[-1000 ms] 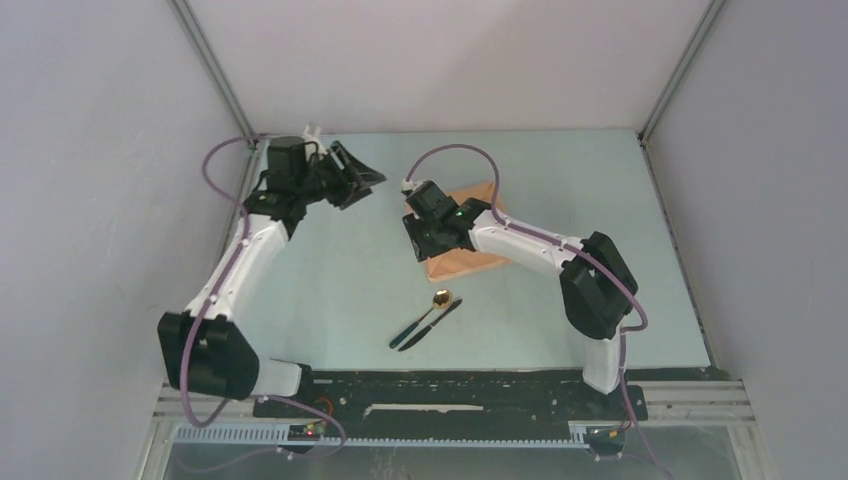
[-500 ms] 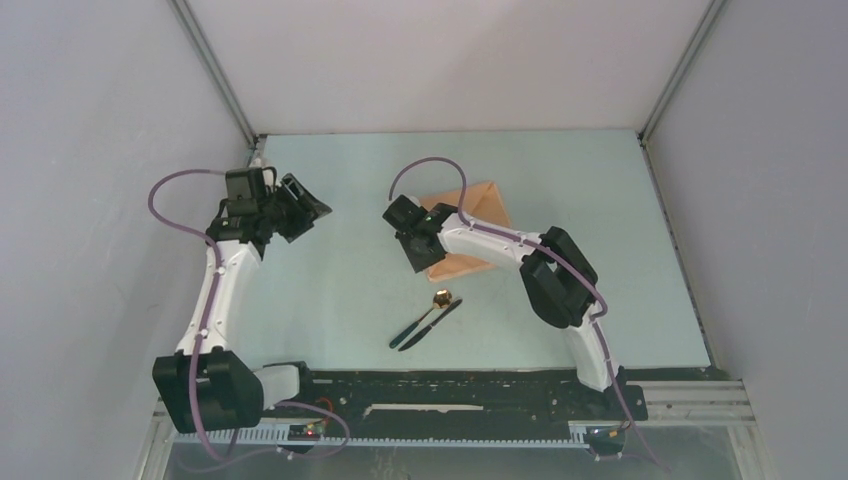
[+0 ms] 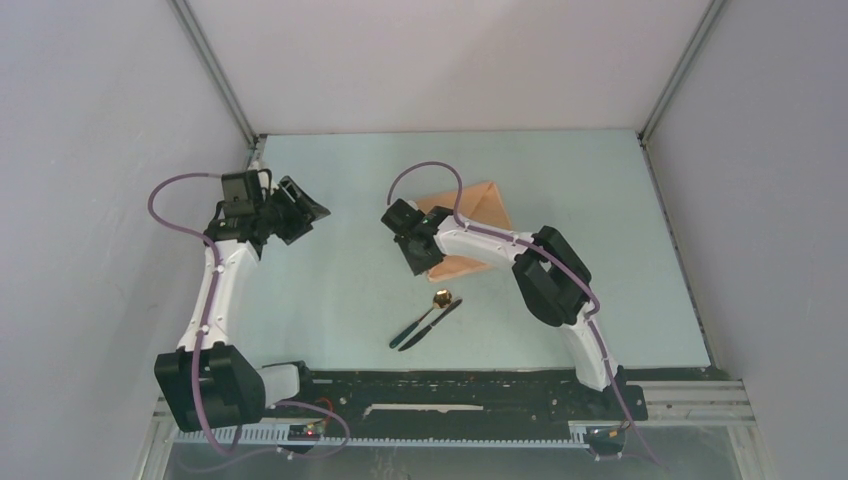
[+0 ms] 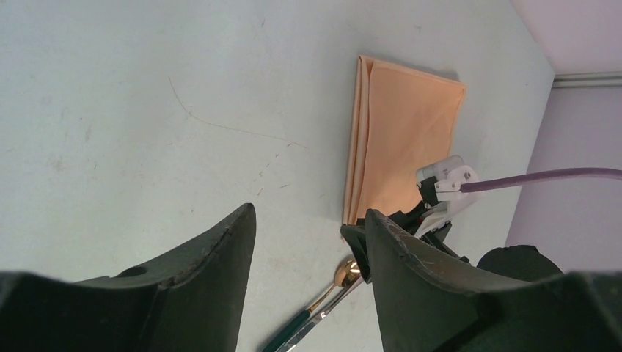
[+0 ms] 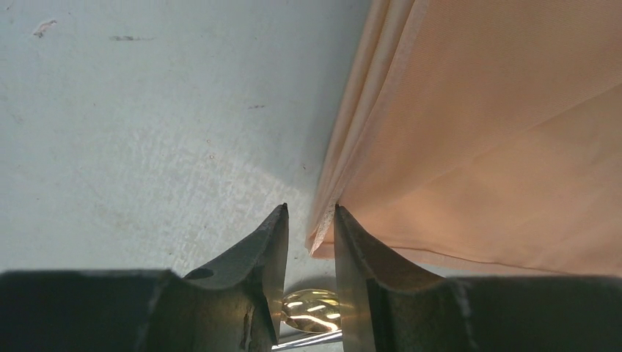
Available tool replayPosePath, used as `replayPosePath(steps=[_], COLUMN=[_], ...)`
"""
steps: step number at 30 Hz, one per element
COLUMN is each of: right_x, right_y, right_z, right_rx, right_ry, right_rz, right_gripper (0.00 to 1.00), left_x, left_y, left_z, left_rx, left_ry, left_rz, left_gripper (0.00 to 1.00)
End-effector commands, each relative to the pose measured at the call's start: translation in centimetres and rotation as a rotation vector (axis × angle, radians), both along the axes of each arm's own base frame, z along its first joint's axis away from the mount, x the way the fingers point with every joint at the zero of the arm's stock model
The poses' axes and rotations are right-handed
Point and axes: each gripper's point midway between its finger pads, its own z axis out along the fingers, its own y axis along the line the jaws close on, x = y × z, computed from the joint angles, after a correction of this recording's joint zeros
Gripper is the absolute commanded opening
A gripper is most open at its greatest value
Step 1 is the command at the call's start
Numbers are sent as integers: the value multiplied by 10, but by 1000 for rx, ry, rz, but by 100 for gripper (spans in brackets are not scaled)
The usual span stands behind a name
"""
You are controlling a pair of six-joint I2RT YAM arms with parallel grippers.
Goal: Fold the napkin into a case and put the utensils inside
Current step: Pick up the upper triangle-folded napkin from the center of the board.
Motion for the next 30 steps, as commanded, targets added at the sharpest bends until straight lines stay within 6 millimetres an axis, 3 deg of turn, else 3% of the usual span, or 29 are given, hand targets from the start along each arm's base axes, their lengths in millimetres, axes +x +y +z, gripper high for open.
replayPosePath(steps=[1,7,18,20,24,28,30], right_x=[0,-4,-3,-1,3,11,14], right_y=[6,-5,-11,-14,-15,-13,-12], right_z=[-8,-22,-26,-26,-22,-11,-3], right_rx=[-4,-29,-40,-43,-36,-15,11], right_ry=[-14,-2,13,14,2,-35,-39], right_rz=[25,13,1,-12,-22,-17,-17], right_gripper=[38,38,40,34,12,0,0], left_x=[3,3,4,4,4,3,2], left_y=[0,0,-3,-5,-8,-20,-31], left_z=[3,3,2,1,-2,-10,-18], left_rx=[3,0,-15,-24,-49,-108,-168], left_ry=[-35,-34,-33,-31,-27,-14,1], left_rz=[-24,-25,-35,-40,-44,-59,-73], left_gripper=[62,62,62,62,63,64,64])
